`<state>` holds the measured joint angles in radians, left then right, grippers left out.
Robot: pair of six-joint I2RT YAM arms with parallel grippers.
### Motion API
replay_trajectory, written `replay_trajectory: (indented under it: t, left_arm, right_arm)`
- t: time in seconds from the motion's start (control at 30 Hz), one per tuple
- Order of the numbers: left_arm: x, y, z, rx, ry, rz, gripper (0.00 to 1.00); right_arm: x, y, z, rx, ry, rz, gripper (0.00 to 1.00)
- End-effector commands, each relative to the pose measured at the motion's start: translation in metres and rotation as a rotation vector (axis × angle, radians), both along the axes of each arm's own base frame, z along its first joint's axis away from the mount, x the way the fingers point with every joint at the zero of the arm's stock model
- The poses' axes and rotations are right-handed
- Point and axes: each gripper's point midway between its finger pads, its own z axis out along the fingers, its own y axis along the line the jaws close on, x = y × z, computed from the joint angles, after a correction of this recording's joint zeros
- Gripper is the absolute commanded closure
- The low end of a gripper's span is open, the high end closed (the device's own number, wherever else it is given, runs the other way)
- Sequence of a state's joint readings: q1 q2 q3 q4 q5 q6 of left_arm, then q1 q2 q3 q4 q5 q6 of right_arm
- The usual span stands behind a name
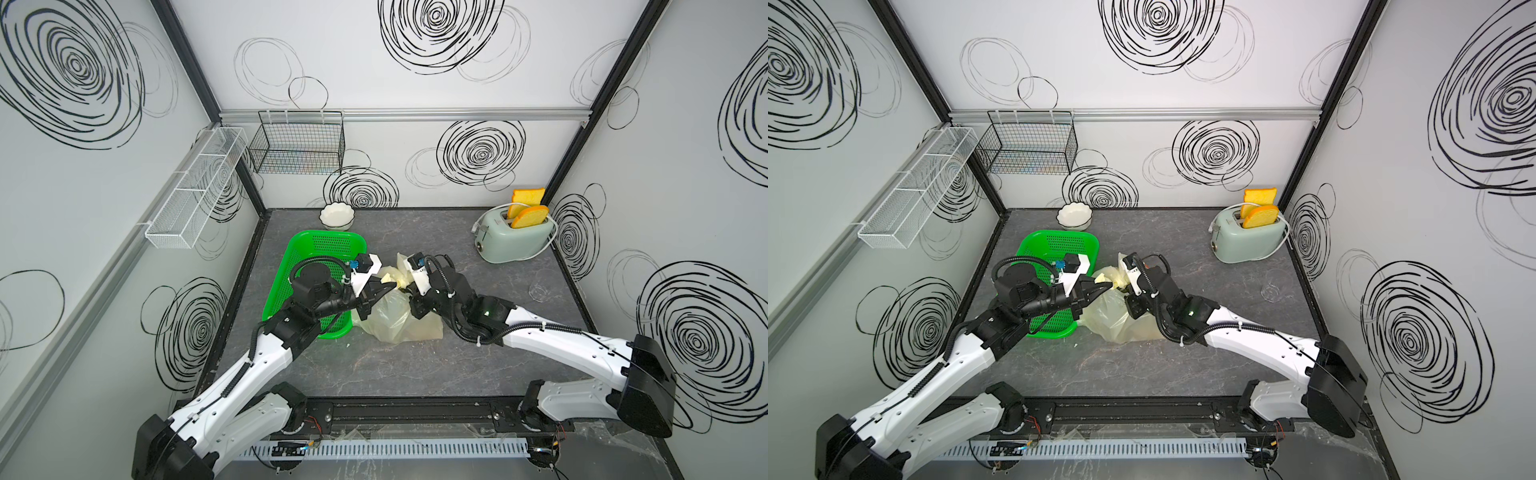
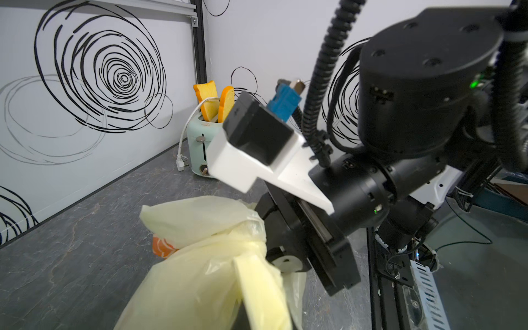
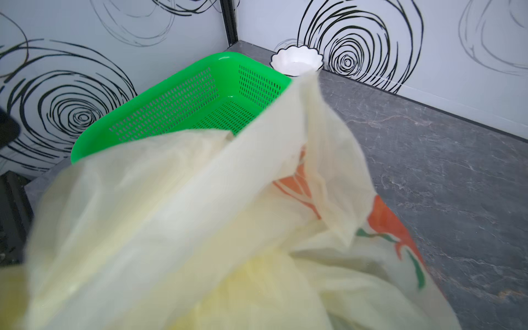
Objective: Place the pineapple into a plastic bag & tie a knot
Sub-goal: Cross the plastic bag at the center of the board.
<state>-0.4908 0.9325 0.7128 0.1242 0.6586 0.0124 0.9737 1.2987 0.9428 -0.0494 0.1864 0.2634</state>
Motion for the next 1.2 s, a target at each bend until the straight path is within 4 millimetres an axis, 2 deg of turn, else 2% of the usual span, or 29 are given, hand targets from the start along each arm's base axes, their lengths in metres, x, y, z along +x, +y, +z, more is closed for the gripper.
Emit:
replay_trajectory:
  t: [0.0, 0.17, 0.27, 0.47, 0.57, 0.7, 0.8, 1.0, 1.07, 1.17]
  left_arm:
    - [-0.018, -0.002, 0.021, -0.038, -0.053, -0.069, 1.0]
    - [-0.032, -0.018, 0.018, -0.078, -0.02, -0.118, 1.0]
    - [-0.029, -0.023, 0.02, -0.088, -0.04, -0.066, 1.0]
    - [0.011, 0.013, 0.046, -0.135, -0.134, 0.25, 1.0]
    - [0.022, 0.029, 0.048, -0.15, -0.114, 0.327, 1.0]
    - [0.025, 0.028, 0.034, -0.114, -0.065, 0.308, 1.0]
    - [0.022, 0.022, 0.028, -0.09, -0.042, 0.268, 0.98]
    - [0.023, 0.027, 0.035, -0.088, -0.059, 0.298, 0.78]
    - [0.024, 0.032, 0.04, -0.087, -0.08, 0.323, 0.64]
    - [0.028, 0.036, 0.034, -0.05, -0.079, 0.336, 0.39]
  right_arm:
    - [0.033, -0.018, 0.02, 0.129, -0.036, -0.162, 1.0]
    - [0.045, -0.024, 0.035, 0.206, -0.053, -0.153, 1.0]
    - [0.034, -0.014, 0.035, 0.202, -0.047, -0.045, 1.0]
    - [-0.014, 0.0, 0.018, 0.218, 0.033, 0.2, 1.0]
    - [-0.033, 0.005, 0.02, 0.244, 0.045, 0.293, 1.0]
    - [-0.047, 0.019, 0.031, 0.275, 0.047, 0.399, 1.0]
    - [-0.043, 0.028, 0.032, 0.271, 0.041, 0.402, 1.0]
    - [-0.014, 0.031, 0.025, 0.269, 0.018, 0.278, 1.0]
    - [-0.013, 0.032, 0.024, 0.279, 0.02, 0.276, 1.0]
    - [-0.014, 0.034, 0.023, 0.283, 0.024, 0.284, 1.0]
